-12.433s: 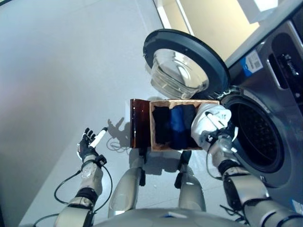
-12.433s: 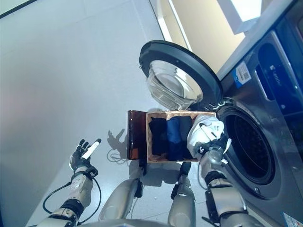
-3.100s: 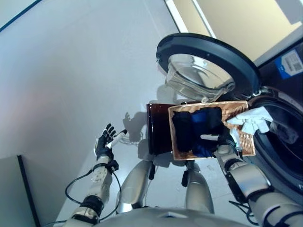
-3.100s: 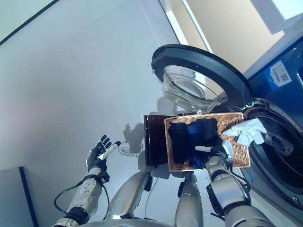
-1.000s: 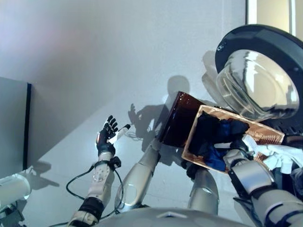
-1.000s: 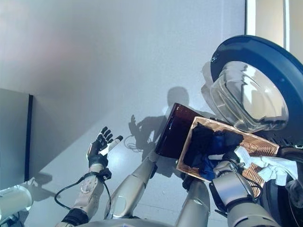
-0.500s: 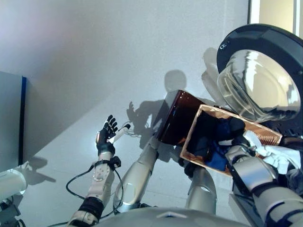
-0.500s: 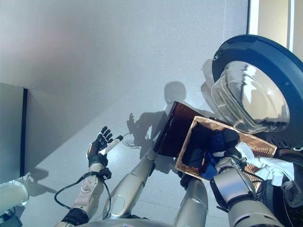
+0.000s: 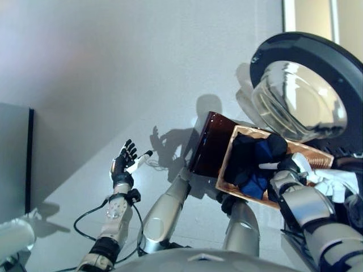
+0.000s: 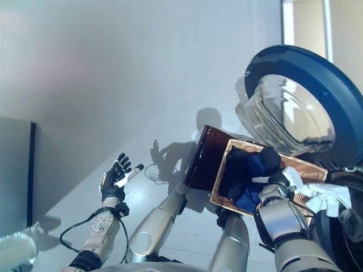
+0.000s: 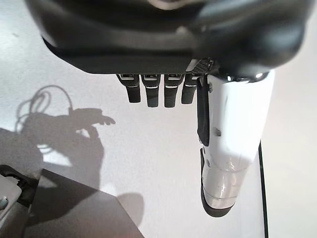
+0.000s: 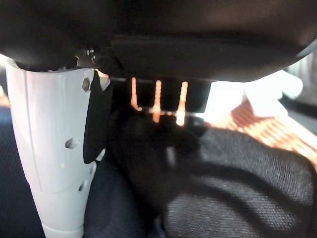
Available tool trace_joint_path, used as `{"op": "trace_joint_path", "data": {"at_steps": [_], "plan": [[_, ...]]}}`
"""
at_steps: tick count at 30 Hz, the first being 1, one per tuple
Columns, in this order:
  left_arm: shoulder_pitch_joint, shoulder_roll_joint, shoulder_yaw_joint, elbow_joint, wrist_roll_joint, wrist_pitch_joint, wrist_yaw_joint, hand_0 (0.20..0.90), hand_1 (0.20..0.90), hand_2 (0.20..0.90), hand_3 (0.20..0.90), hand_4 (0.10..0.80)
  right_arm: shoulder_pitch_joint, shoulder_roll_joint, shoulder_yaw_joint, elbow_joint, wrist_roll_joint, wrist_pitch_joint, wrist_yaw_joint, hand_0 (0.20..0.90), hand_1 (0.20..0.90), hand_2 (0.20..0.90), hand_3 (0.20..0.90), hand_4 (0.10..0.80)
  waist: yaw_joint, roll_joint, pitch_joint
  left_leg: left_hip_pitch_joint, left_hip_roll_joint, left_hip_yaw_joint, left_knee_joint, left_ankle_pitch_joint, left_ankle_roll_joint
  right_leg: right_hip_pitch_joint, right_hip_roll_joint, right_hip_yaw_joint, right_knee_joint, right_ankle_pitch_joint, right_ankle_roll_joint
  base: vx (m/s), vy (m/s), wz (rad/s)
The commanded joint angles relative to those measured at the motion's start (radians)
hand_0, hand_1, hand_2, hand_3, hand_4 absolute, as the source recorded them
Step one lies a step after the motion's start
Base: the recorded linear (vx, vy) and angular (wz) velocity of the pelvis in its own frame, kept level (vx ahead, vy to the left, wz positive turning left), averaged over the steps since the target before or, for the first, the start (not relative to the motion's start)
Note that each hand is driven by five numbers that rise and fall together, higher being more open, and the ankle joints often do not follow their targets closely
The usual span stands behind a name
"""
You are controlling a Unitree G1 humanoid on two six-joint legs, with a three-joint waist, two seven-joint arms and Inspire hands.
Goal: Pick up the clothes and place them into the washing machine
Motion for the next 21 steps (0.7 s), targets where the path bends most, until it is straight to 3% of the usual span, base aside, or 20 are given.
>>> {"op": "trace_joint_path", "data": {"at_steps": [1,6,11,15,19,21], "plan": [[0.01,0.031,0.042,-0.012,-0.033,-0.064,-0.025,0.9,0.9,0.9,0.9,0.8,-0.049,-0.15,0.012,-0.038,0.082,-0.086,-0.039,0.2,0.2,0.2,0.2,0.3,-0.028,0.032,-0.035,-0.024,-0.03,0.063,0.027,-0.045,-0.037,0.222,0.015,0.055,-0.247,0.077,0.041,-0.035,0.057,-0.41],[0.005,0.027,0.044,0.034,-0.054,-0.069,-0.048,0.9,0.9,0.9,0.9,0.8,-0.029,-0.167,-0.035,-0.074,0.152,-0.129,-0.017,0.2,0.2,0.2,0.2,0.3,-0.065,0.038,-0.059,0.03,-0.017,0.1,-0.008,-0.042,-0.035,0.249,0.015,0.092,-0.295,0.102,0.048,-0.009,0.045,-0.38],[0.003,0.012,0.029,0.066,-0.059,-0.073,-0.065,0.9,0.9,0.9,0.9,0.8,0.039,-0.155,-0.12,-0.127,0.257,-0.191,0.001,0.2,0.2,0.2,0.2,0.3,-0.11,0.068,-0.099,0.094,-0.007,0.129,-0.076,-0.032,-0.034,0.275,0.005,0.124,-0.351,0.129,0.054,0.011,0.045,-0.34],[0.017,0.01,0.043,0.072,-0.073,-0.087,-0.066,0.9,0.9,0.9,0.9,0.8,0.123,-0.075,-0.206,-0.232,0.417,-0.28,0.015,0.2,0.2,0.2,0.2,0.3,-0.146,0.081,-0.108,0.109,0.0,0.157,-0.087,-0.033,-0.032,0.265,0.01,0.161,-0.36,0.145,0.054,0.001,0.045,-0.14],[0.009,-0.008,0.034,0.109,-0.106,-0.119,-0.062,0.9,0.9,0.9,0.9,0.8,0.224,0.088,-0.329,-0.399,0.708,-0.436,0.058,0.2,0.2,0.2,0.2,0.3,-0.181,0.102,-0.096,0.103,0.004,0.193,-0.073,-0.046,-0.027,0.239,0.01,0.202,-0.359,0.15,0.055,-0.024,0.044,-0.39],[0.003,-0.009,0.024,0.126,-0.112,-0.129,-0.06,0.9,0.9,0.9,0.9,0.8,0.238,0.118,-0.357,-0.432,0.777,-0.48,0.058,0.2,0.2,0.2,0.2,0.3,-0.187,0.108,-0.098,0.1,0.003,0.196,-0.071,-0.05,-0.025,0.233,0.009,0.206,-0.356,0.147,0.054,-0.034,0.024,-0.34]]}}
